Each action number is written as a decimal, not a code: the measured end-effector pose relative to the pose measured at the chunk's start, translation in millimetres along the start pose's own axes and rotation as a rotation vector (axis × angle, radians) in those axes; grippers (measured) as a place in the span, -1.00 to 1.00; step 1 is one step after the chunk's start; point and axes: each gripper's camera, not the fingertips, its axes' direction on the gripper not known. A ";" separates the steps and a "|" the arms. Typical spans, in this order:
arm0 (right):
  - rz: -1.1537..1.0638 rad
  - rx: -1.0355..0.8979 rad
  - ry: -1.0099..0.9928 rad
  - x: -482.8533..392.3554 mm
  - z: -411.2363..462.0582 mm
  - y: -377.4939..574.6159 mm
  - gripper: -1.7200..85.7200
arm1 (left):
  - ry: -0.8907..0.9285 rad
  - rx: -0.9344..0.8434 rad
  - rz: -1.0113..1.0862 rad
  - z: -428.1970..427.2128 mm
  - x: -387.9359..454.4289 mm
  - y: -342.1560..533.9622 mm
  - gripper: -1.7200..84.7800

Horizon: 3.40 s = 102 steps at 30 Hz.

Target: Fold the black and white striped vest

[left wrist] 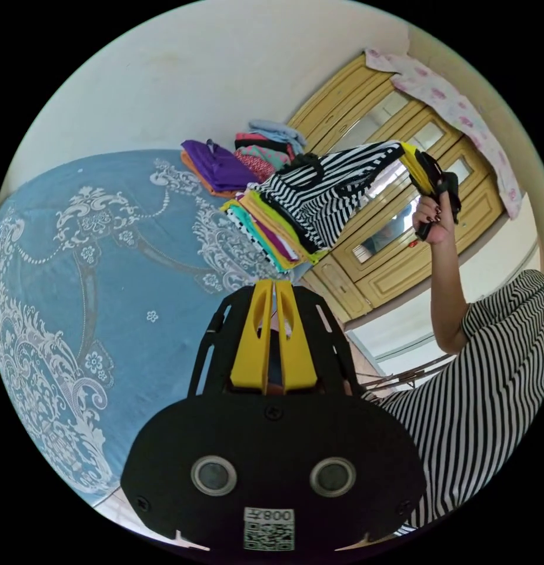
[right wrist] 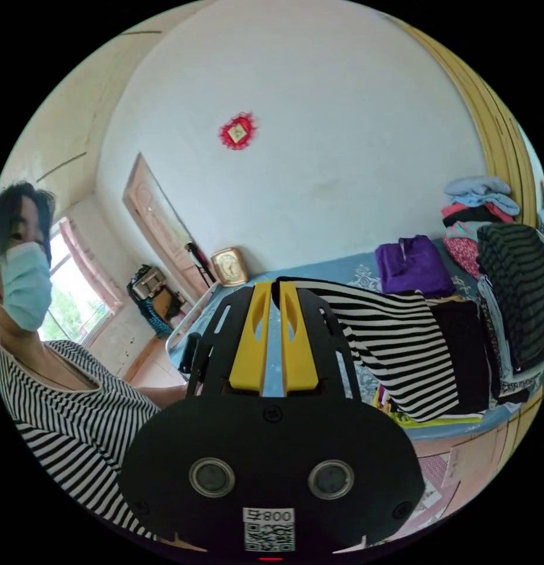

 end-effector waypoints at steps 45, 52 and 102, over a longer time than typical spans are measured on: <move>-0.169 0.084 -0.376 -136.9 -118.3 28.1 -0.92 | -0.272 -0.271 0.144 126.3 301.4 -166.8 -0.75; -0.154 0.080 -0.381 -130.8 -116.7 25.1 -0.92 | -0.284 -0.252 0.177 125.6 355.5 -216.5 -0.87; -0.305 0.292 -0.455 -134.0 -169.2 83.6 -0.92 | -0.875 0.881 0.322 -590.1 925.5 -278.9 -0.95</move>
